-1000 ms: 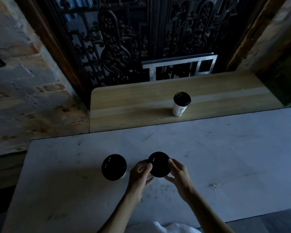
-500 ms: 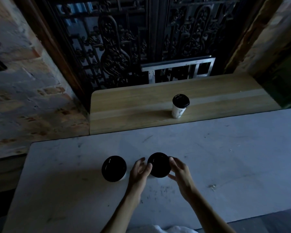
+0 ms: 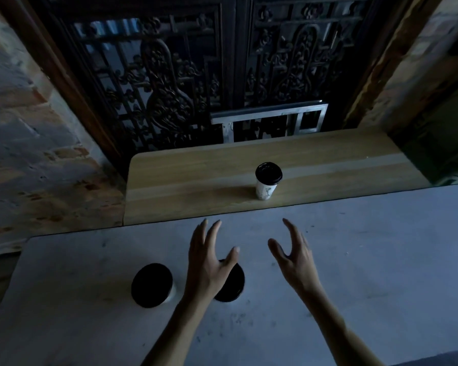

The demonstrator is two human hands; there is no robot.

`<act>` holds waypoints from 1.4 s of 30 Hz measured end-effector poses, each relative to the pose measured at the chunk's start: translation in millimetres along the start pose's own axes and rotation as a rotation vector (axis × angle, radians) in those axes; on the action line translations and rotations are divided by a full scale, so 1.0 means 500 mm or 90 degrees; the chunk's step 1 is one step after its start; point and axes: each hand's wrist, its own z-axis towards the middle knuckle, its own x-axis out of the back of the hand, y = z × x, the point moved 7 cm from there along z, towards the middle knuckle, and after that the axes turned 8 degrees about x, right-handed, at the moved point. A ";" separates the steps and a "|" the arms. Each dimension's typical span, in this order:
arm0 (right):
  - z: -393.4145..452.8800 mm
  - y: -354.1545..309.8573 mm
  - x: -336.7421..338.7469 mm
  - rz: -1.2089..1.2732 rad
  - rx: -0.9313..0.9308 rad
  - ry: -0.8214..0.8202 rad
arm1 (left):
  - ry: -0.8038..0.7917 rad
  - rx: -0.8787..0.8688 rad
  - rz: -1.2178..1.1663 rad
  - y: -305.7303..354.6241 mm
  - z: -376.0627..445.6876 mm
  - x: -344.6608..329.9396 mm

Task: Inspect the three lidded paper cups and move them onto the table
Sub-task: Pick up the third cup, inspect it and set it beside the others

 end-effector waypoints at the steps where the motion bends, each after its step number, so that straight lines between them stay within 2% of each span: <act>1: 0.014 0.002 0.017 -0.036 0.025 -0.001 | 0.008 -0.015 0.025 0.020 0.009 -0.006; 5: 0.073 0.021 0.073 -0.167 0.082 -0.014 | 0.026 -0.049 0.111 0.095 0.047 -0.041; 11: 0.165 0.072 0.123 -0.229 0.113 -0.025 | 0.036 -0.068 0.161 0.173 0.123 -0.110; 21: 0.335 0.189 0.110 -0.176 0.098 -0.075 | 0.032 -0.062 0.240 0.216 0.290 -0.225; 29: 0.443 0.282 0.016 -0.133 0.028 -0.228 | -0.011 -0.057 0.273 0.228 0.430 -0.306; 33: 0.475 0.313 -0.042 -0.050 -0.011 -0.278 | -0.039 -0.080 0.304 0.232 0.470 -0.340; 38: 0.521 0.310 -0.099 0.034 0.000 -0.271 | -0.060 -0.052 0.330 0.212 0.490 -0.366; 42: 0.550 0.286 -0.129 0.063 0.009 -0.275 | -0.050 -0.029 0.274 0.198 0.492 -0.362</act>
